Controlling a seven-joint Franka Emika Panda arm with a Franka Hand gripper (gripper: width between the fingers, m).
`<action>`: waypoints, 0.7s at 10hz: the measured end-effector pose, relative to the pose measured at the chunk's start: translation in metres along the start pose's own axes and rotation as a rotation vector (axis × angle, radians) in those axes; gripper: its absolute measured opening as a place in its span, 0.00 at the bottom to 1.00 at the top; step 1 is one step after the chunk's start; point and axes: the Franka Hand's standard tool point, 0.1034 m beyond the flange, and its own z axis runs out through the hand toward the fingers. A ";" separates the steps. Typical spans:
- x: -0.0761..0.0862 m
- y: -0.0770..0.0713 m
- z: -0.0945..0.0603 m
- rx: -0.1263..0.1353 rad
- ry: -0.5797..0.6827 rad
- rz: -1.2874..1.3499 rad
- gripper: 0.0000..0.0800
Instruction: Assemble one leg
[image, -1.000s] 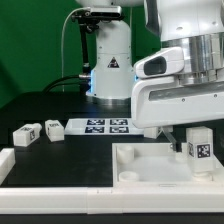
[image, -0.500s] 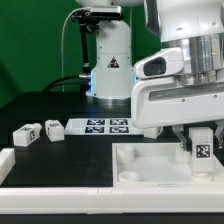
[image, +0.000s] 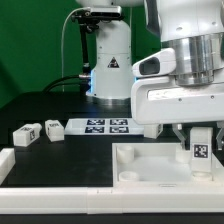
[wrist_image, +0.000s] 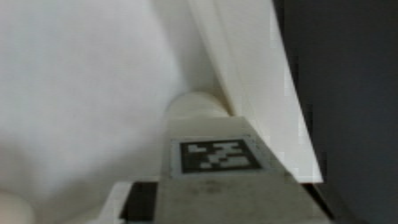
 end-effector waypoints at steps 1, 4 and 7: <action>-0.001 -0.001 0.001 0.002 -0.003 0.154 0.36; -0.007 -0.005 0.002 0.003 -0.004 0.537 0.36; -0.008 -0.006 0.002 0.013 -0.009 0.814 0.36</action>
Offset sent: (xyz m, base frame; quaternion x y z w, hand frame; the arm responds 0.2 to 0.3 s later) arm -0.0048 0.0024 -0.0043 -0.0333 0.0189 0.3619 0.9314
